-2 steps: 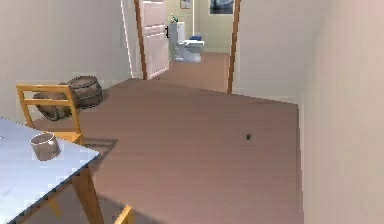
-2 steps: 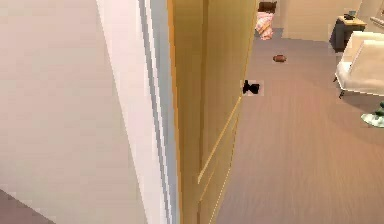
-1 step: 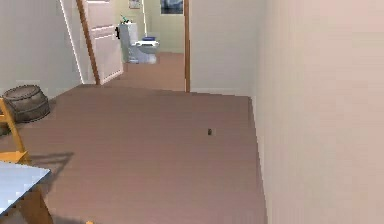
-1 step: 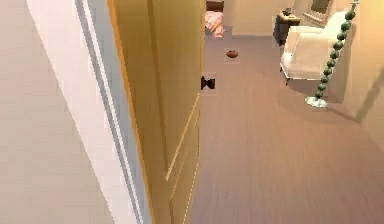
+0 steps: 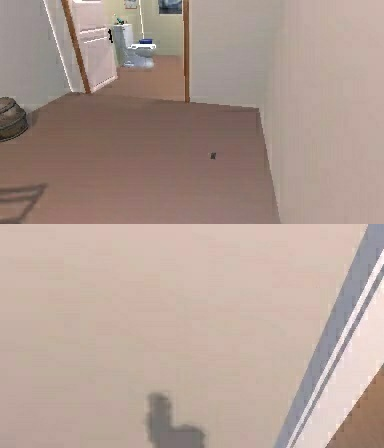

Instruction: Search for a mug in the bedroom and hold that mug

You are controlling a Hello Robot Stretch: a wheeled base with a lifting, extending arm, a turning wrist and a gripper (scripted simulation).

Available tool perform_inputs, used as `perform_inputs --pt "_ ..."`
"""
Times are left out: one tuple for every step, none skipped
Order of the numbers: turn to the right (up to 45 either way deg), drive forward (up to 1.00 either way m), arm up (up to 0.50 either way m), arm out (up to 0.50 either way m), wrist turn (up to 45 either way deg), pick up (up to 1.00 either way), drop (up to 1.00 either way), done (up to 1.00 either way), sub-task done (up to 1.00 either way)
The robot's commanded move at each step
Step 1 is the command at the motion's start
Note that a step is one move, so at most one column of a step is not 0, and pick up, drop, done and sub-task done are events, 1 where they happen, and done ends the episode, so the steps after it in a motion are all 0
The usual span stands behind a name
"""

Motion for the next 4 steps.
perform_inputs --pt "-45.0 0.0 0.0 0.0 0.0 0.0 0.0 0.0 0.0" --pt "-45.0 0.0 0.0 0.0 0.0 0.0 0.0 0.0 0.0" --pt "-45.0 0.0 0.0 0.0 0.0 0.0 0.0 0.0 0.0" --pt "-27.0 0.0 0.0 0.0 0.0 0.0 0.0 0.0 0.0"
